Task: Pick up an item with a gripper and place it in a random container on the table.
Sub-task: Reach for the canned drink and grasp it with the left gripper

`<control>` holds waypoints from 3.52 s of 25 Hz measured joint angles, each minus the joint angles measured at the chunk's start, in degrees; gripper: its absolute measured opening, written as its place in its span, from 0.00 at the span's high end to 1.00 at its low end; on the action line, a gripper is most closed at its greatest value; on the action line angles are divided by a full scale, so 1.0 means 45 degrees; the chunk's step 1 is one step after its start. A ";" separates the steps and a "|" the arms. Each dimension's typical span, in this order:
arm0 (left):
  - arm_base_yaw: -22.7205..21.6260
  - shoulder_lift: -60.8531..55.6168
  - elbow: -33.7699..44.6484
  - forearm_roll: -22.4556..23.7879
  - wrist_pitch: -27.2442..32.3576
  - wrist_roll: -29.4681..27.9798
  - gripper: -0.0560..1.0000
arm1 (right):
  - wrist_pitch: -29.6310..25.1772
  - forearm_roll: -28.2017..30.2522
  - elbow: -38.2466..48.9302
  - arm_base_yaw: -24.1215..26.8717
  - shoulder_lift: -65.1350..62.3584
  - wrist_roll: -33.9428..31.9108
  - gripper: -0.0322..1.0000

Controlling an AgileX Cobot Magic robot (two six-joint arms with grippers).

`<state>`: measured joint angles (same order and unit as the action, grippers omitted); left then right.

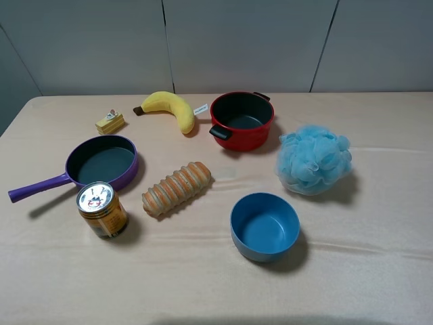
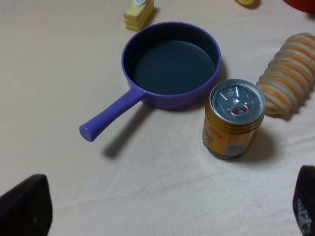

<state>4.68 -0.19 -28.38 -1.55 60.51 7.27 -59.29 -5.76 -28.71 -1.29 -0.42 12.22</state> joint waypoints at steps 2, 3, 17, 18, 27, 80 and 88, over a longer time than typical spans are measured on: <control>0.0000 0.0000 0.0000 0.0000 0.0000 0.0000 0.01 | 0.0000 0.0000 0.0000 0.0000 0.0000 0.0000 0.30; 0.0000 0.0000 0.0000 0.0000 0.0000 0.0000 0.01 | 0.0000 0.0000 0.0000 0.0000 0.0000 0.0000 0.30; 0.0000 0.0000 0.0000 0.0000 0.0000 0.0000 0.01 | 0.0000 0.0000 0.0000 0.0000 0.0000 0.0000 0.30; 0.0000 0.0000 0.0000 0.0000 0.0000 0.0000 0.01 | 0.0000 0.0000 0.0000 0.0000 0.0000 0.0000 0.30; 0.0000 0.0000 0.0000 0.0000 0.0000 0.0010 0.01 | 0.0000 0.0000 0.0000 0.0000 0.0000 0.0000 0.30; 0.0014 0.5185 -0.1076 -0.0135 -0.0073 0.1262 0.01 | 0.0000 0.0000 0.0000 0.0000 0.0000 0.0000 0.30; 0.1319 0.7641 -0.1694 -0.0197 -0.0135 0.1681 0.01 | 0.0000 0.0000 0.0000 0.0000 0.0000 0.0000 0.30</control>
<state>10.62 34.20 -36.01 -2.43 59.90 14.84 -59.29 -5.76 -28.71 -1.29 -0.42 12.22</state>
